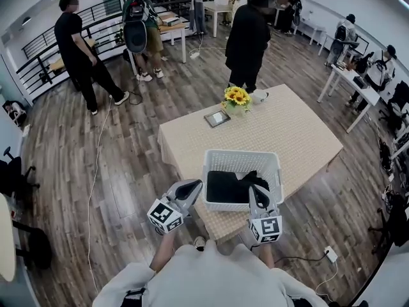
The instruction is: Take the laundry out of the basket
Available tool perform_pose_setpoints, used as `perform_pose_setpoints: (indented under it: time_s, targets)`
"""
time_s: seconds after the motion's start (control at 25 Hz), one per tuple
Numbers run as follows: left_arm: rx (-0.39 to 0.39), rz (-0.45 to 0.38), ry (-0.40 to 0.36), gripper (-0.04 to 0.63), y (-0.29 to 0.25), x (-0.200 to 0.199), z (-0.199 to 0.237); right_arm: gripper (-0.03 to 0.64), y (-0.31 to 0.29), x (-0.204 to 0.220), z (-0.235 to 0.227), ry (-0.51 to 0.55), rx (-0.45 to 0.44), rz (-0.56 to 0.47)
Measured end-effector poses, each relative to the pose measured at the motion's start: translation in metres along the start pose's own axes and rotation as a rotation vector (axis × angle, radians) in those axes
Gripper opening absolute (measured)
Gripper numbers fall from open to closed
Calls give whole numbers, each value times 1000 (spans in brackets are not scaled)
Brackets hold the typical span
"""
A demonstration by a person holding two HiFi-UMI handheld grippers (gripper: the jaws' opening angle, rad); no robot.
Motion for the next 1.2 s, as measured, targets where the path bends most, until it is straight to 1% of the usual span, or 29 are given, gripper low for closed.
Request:
perform_pose_setpoints:
  time_s: [0.16, 0.28, 0.44, 0.56, 0.72, 0.88, 1.2]
  targets:
    - [4, 4, -5, 8, -11, 0, 28, -2, -24, 1, -8, -5, 18, 1]
    - [-2, 6, 2, 8, -16, 2, 37, -2, -28, 5, -13, -11, 27, 9]
    - [-16, 12, 11, 8, -30, 7, 31, -2, -26, 7, -31, -21, 25, 8]
    - [-41, 16, 20, 8, -39, 10, 28, -2, -25, 7, -45, -18, 14, 3]
    - [-70, 12, 20, 8, -43, 10, 20, -2, -16, 5, -58, -24, 12, -6]
    - [-80, 12, 7, 8, -55, 8, 16, -2, -15, 6, -71, -34, 8, -17]
    - [-109, 68, -1, 8, -63, 24, 22, -2, -12, 27, -79, -76, 7, 29]
Point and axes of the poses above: the fingertips, and each gripper's own axes: y backward along the fingers, z to its left, x out of its underside, the point moved 1 cm from there along y, backward along the fingers, and after that the axes turned 13 degrees about -x, right-handed, at the moved point
